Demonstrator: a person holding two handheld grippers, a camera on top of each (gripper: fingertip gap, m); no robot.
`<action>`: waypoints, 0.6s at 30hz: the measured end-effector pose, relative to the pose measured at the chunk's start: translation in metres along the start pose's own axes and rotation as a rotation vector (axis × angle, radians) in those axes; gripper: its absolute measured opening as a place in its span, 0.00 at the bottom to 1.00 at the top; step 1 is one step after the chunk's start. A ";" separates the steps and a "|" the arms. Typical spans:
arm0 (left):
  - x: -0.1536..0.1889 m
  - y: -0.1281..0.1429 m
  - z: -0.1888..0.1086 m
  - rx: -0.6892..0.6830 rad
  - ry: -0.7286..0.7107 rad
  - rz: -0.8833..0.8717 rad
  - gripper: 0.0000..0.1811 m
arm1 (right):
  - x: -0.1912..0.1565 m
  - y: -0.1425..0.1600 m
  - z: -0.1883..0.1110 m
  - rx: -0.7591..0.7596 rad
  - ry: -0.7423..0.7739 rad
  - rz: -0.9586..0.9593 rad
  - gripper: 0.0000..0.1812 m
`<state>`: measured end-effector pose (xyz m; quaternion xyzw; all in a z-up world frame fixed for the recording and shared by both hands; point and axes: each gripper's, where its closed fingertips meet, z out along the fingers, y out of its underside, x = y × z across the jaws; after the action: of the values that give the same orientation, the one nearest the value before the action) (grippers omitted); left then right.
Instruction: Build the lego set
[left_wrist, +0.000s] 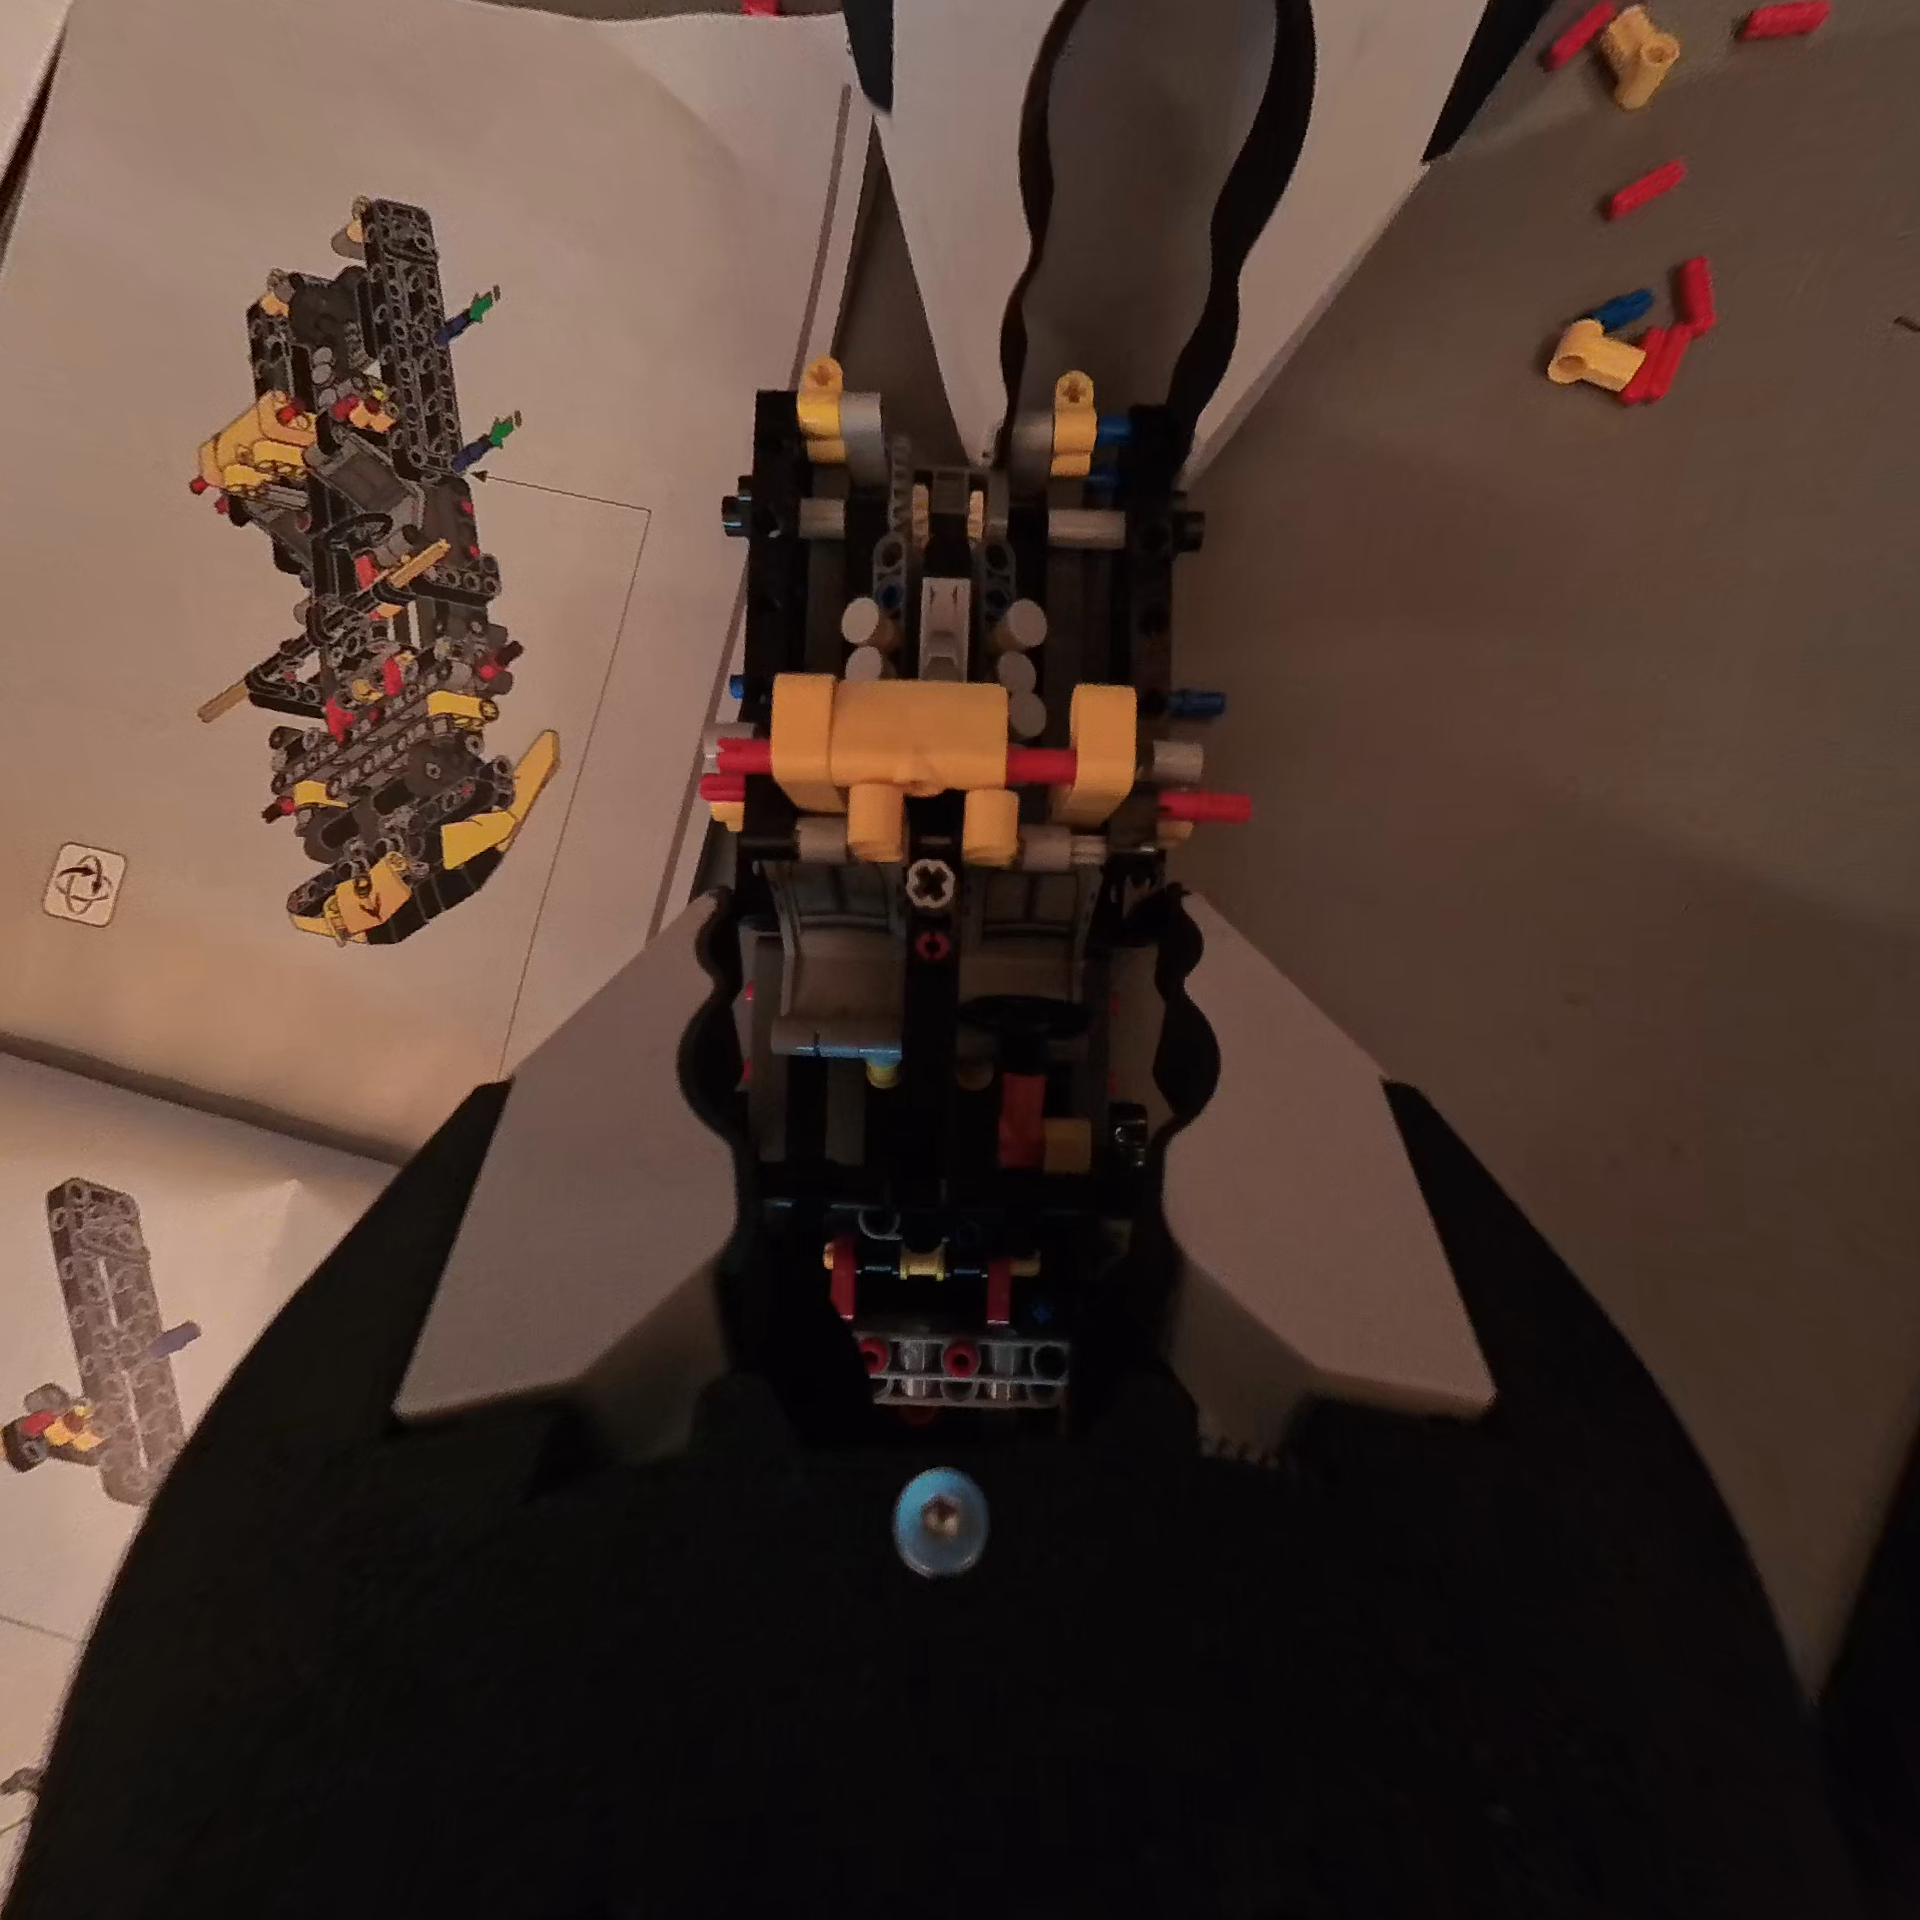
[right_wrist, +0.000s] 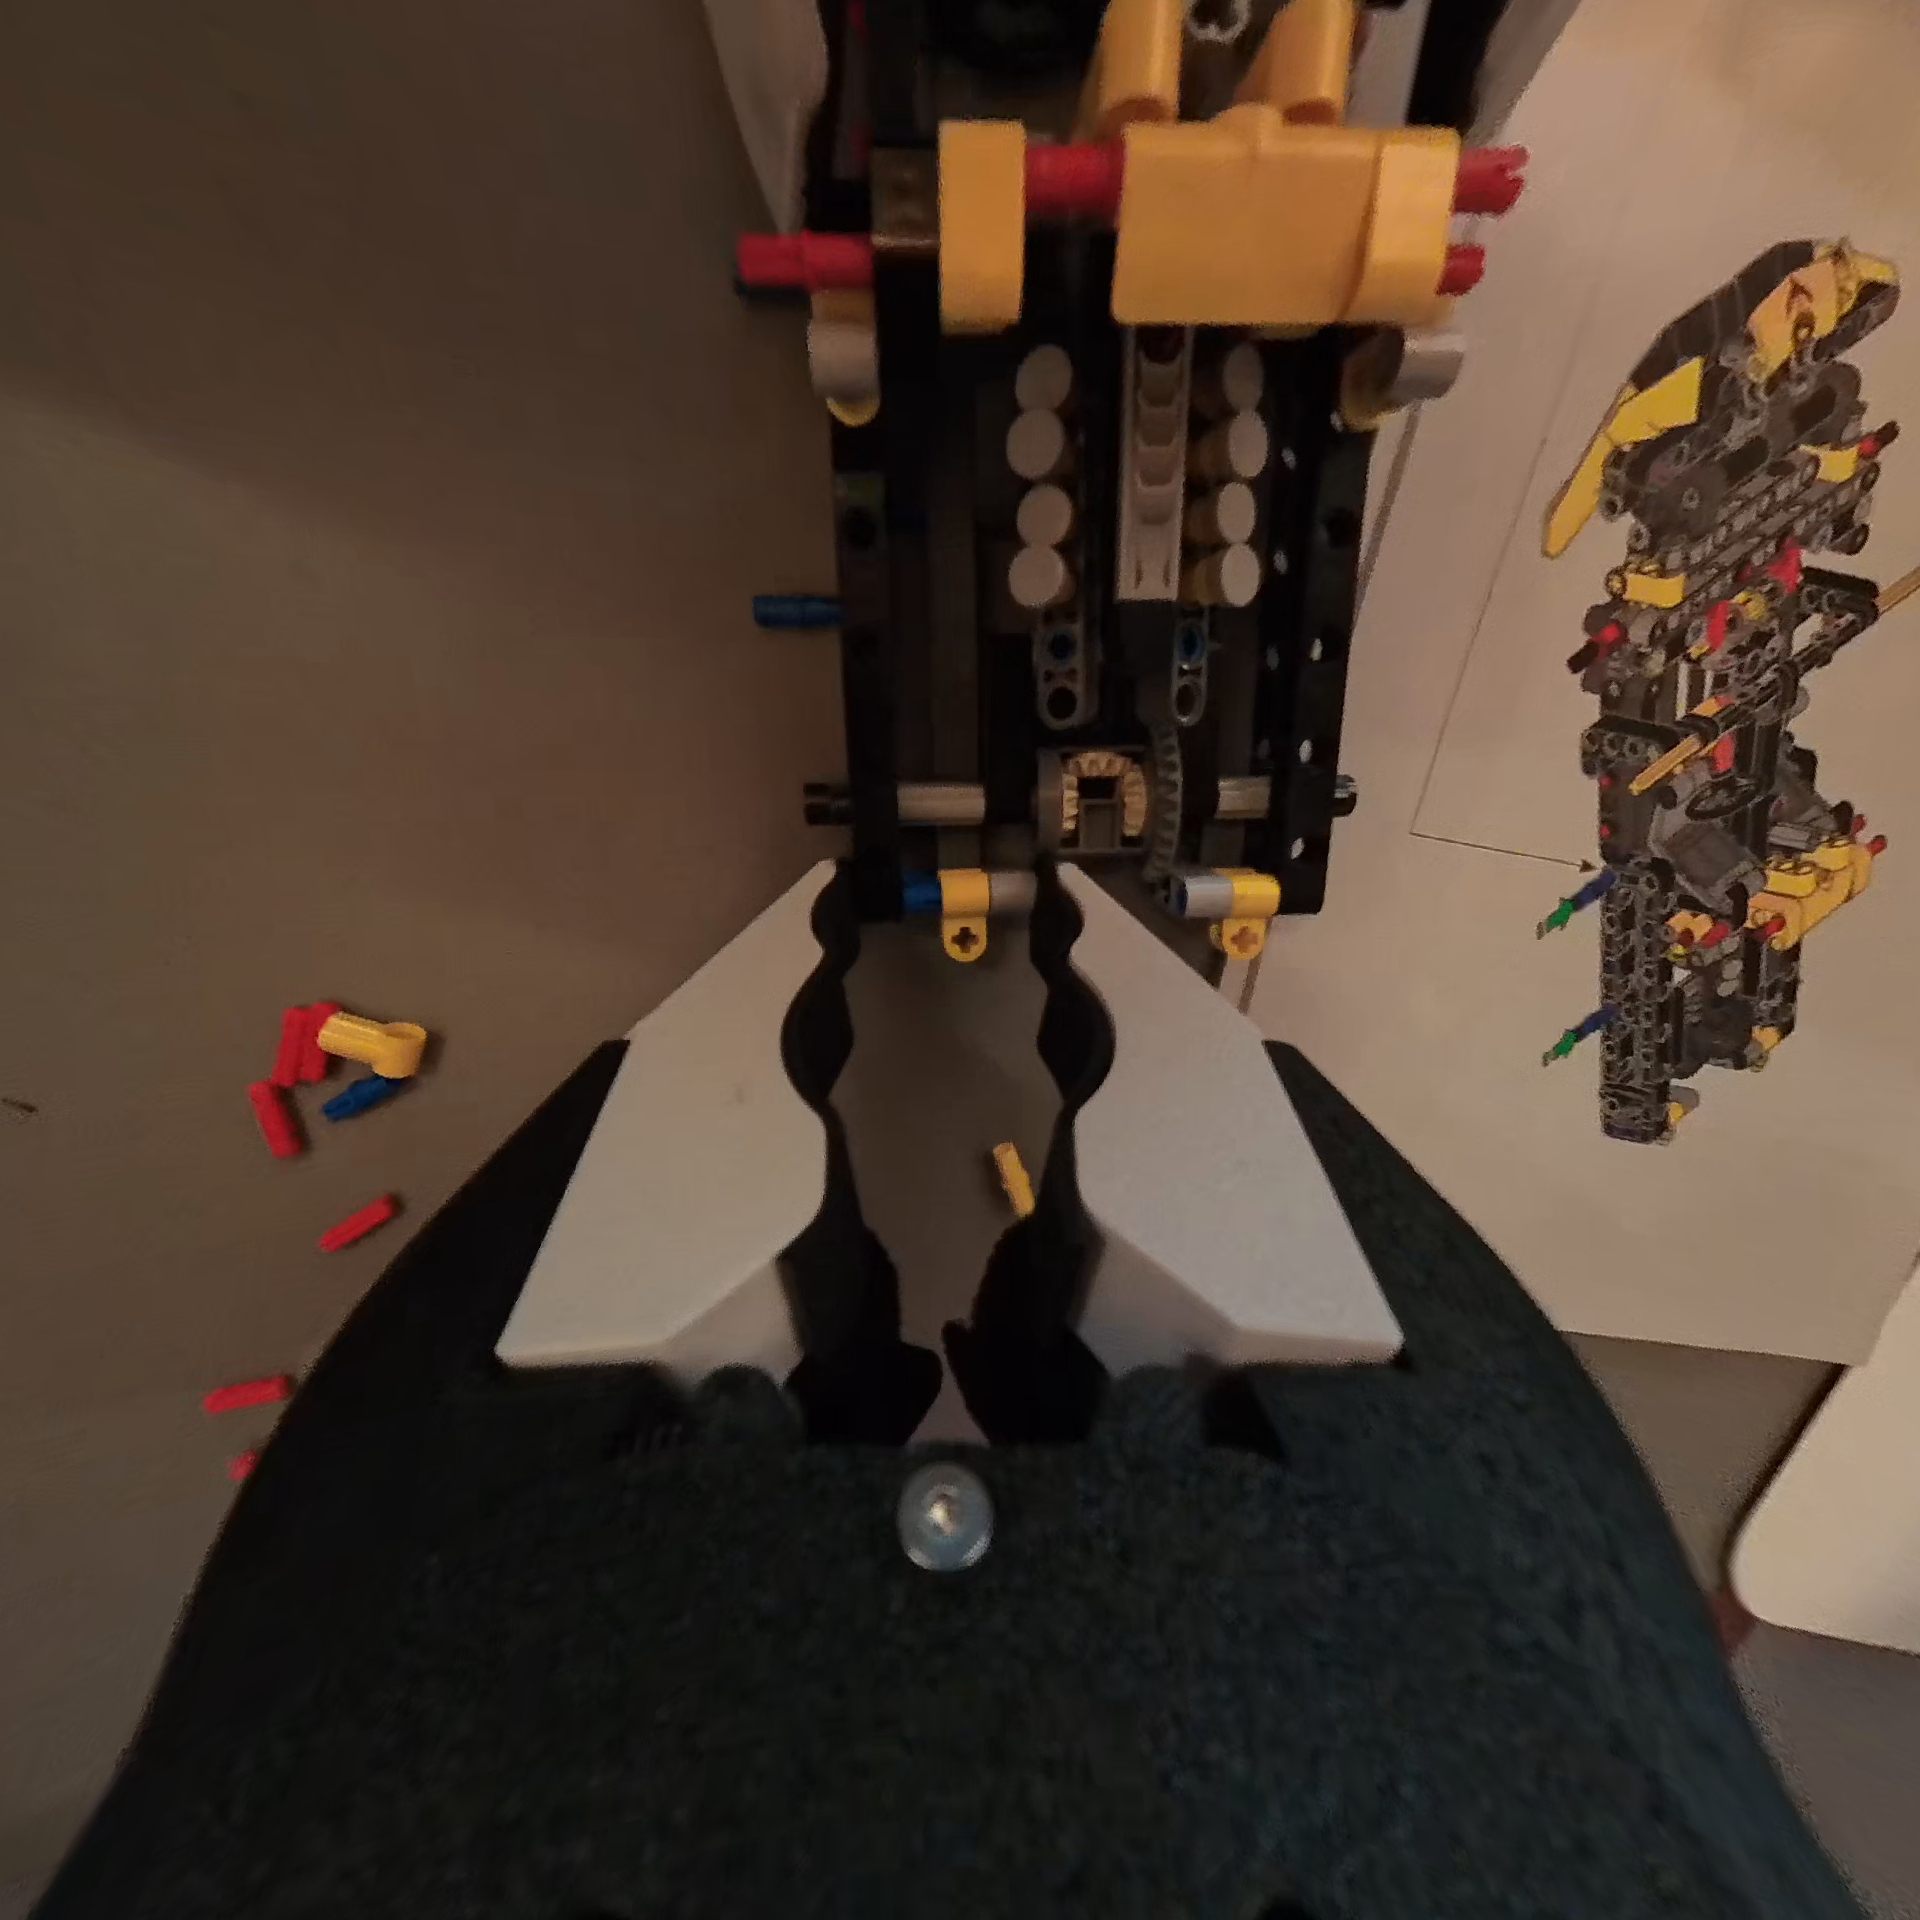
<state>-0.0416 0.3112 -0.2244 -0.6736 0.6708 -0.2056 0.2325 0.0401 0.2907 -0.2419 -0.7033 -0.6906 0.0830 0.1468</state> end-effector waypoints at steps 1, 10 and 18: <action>0.000 0.000 0.000 0.002 0.004 -0.003 0.44 | 0.000 0.000 0.000 0.026 -0.003 0.025 0.18; 0.000 0.000 0.000 0.007 0.007 0.003 0.45 | -0.001 -0.002 0.001 0.216 0.088 0.089 0.18; 0.001 0.000 0.000 0.011 0.015 0.004 0.45 | -0.002 -0.001 0.002 0.257 0.038 0.097 0.18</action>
<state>-0.0413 0.3103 -0.2242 -0.6692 0.6729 -0.2139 0.2315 0.0381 0.2887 -0.2433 -0.7127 -0.6366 0.1645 0.2445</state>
